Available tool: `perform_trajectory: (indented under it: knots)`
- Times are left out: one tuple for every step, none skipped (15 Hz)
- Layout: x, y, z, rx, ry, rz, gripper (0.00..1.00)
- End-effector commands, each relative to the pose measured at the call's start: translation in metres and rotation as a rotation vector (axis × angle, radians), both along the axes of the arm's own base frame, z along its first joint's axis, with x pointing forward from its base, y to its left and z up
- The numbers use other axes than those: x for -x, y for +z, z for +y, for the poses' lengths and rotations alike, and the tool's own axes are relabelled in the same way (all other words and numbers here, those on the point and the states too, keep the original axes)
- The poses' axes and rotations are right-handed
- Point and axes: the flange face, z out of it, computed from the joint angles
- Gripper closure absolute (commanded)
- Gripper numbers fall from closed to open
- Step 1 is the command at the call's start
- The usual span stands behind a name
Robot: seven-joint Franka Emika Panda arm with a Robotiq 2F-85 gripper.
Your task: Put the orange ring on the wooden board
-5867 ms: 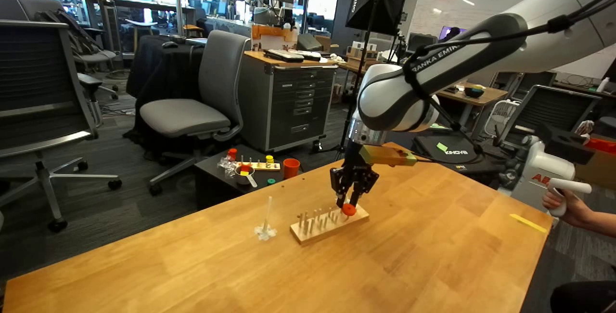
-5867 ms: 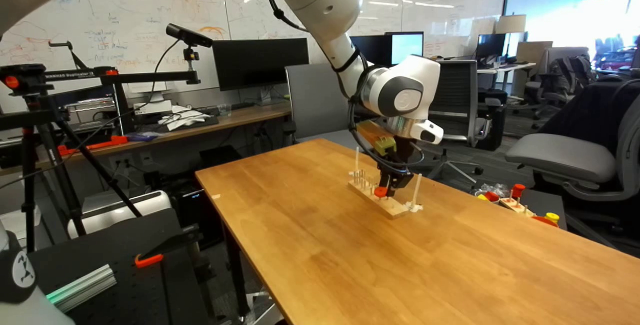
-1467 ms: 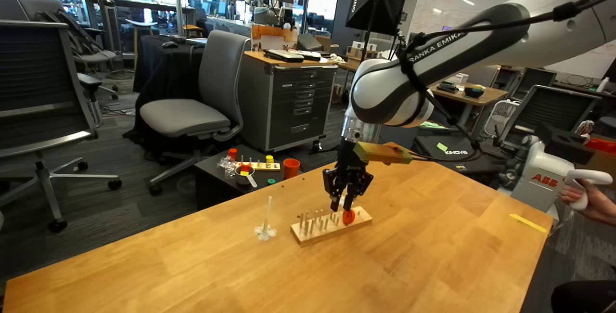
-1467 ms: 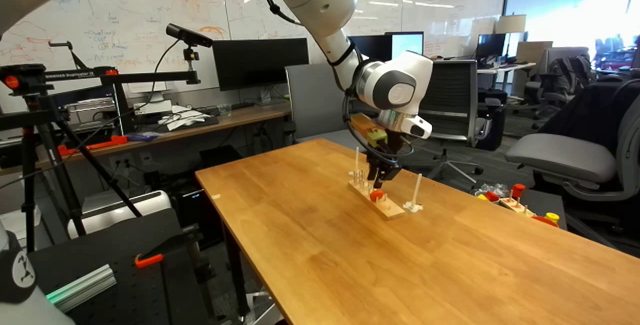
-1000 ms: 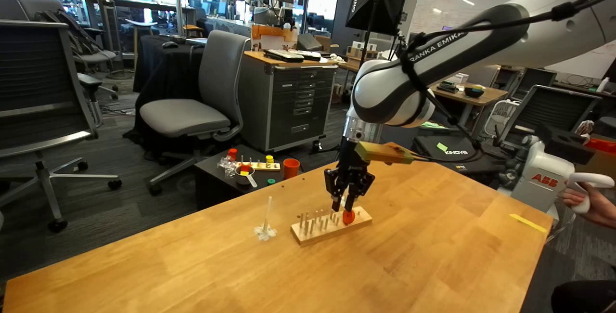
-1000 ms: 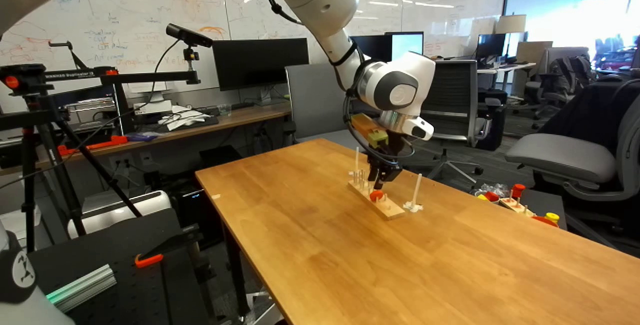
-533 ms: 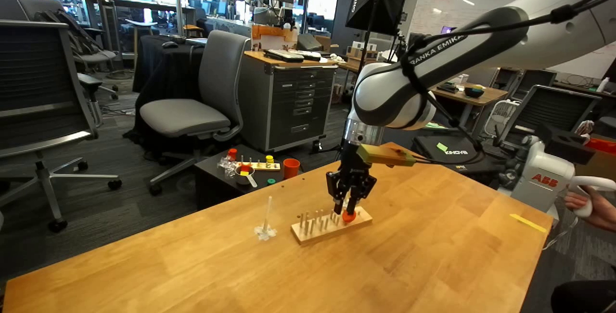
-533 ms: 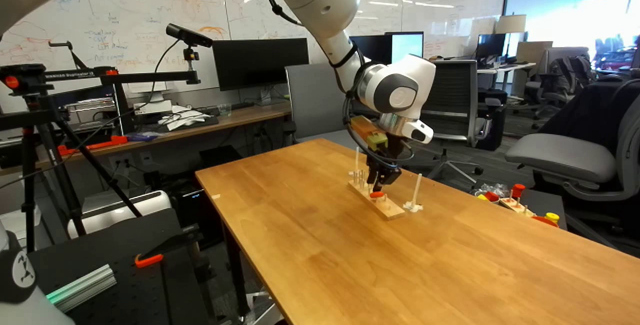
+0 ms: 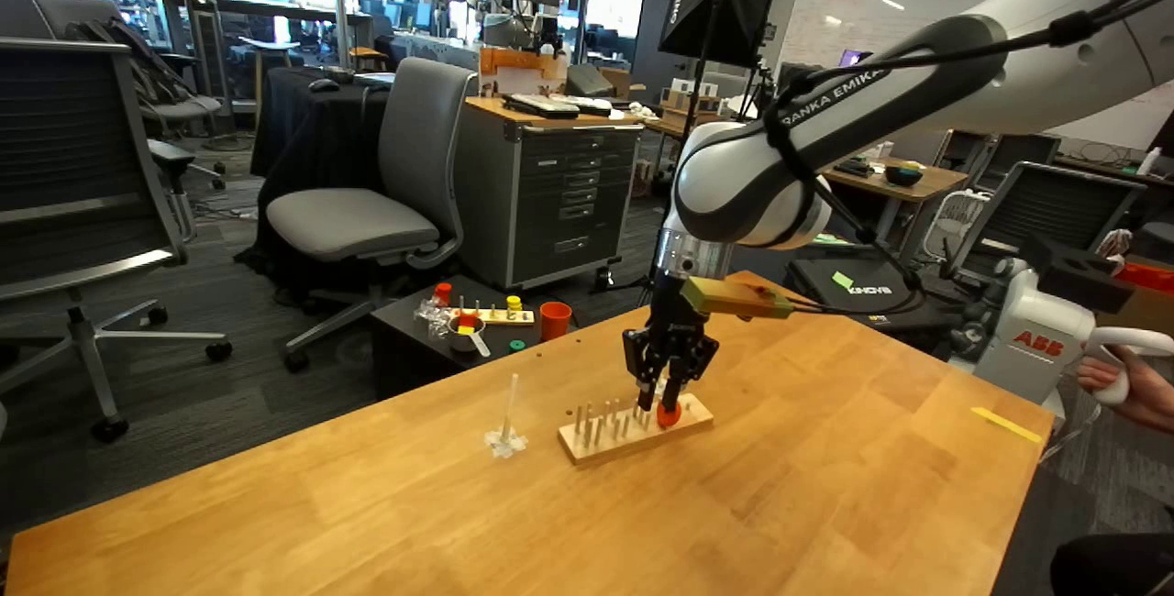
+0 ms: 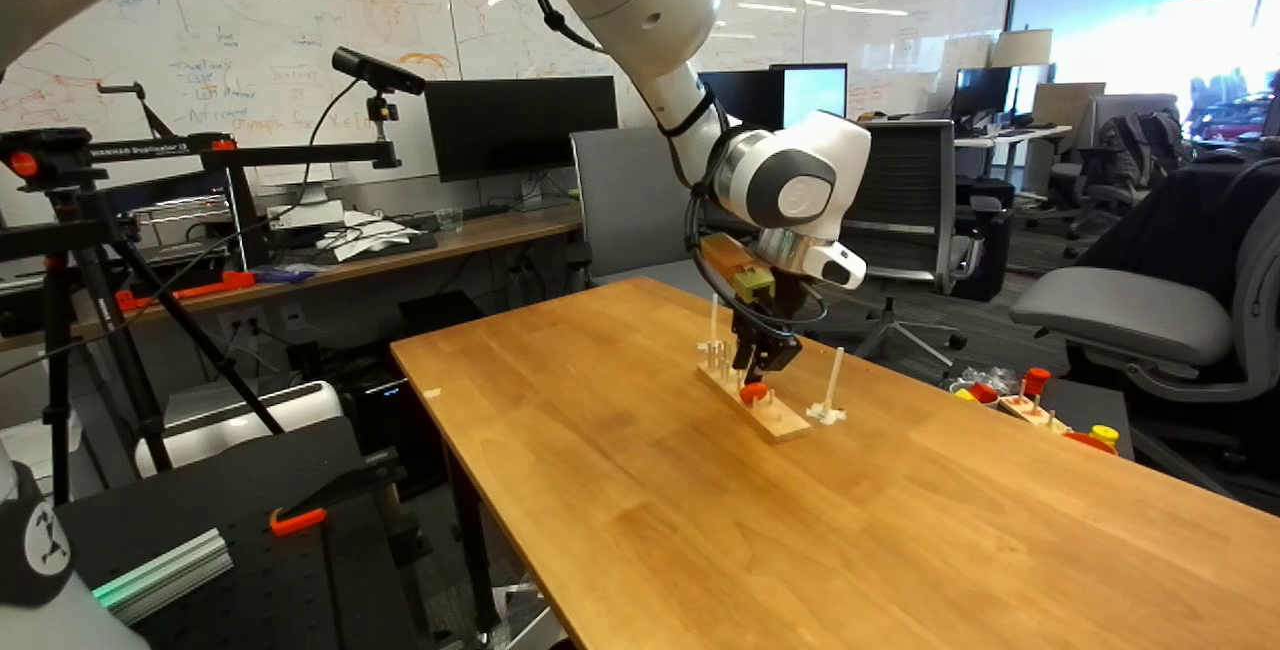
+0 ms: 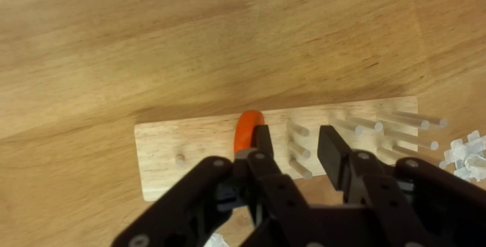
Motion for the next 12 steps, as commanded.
perform_trajectory:
  knots:
    - [0.002,0.010,-0.003,-0.027,-0.001,0.000,0.86]
    - [0.002,0.010,-0.003,-0.026,-0.001,0.000,0.86]
    - [0.002,0.011,-0.004,-0.025,-0.003,-0.001,0.86]
    - [0.002,0.012,-0.005,-0.025,-0.004,-0.001,0.86]
    - [0.002,0.013,-0.006,-0.024,-0.006,-0.001,0.86]
    - [0.002,0.013,-0.007,-0.024,-0.007,-0.002,0.86]
    - [0.002,0.014,-0.009,-0.023,-0.012,-0.002,0.86]
    - [0.002,0.014,-0.011,-0.025,-0.015,-0.002,0.86]
    - [0.002,0.015,-0.013,-0.025,-0.017,-0.003,0.86]
    - [0.002,0.015,-0.015,-0.025,-0.021,-0.003,0.86]
    - [0.002,0.016,-0.017,-0.026,-0.024,-0.004,0.86]
    - [0.002,0.016,-0.019,-0.027,-0.028,-0.004,0.86]
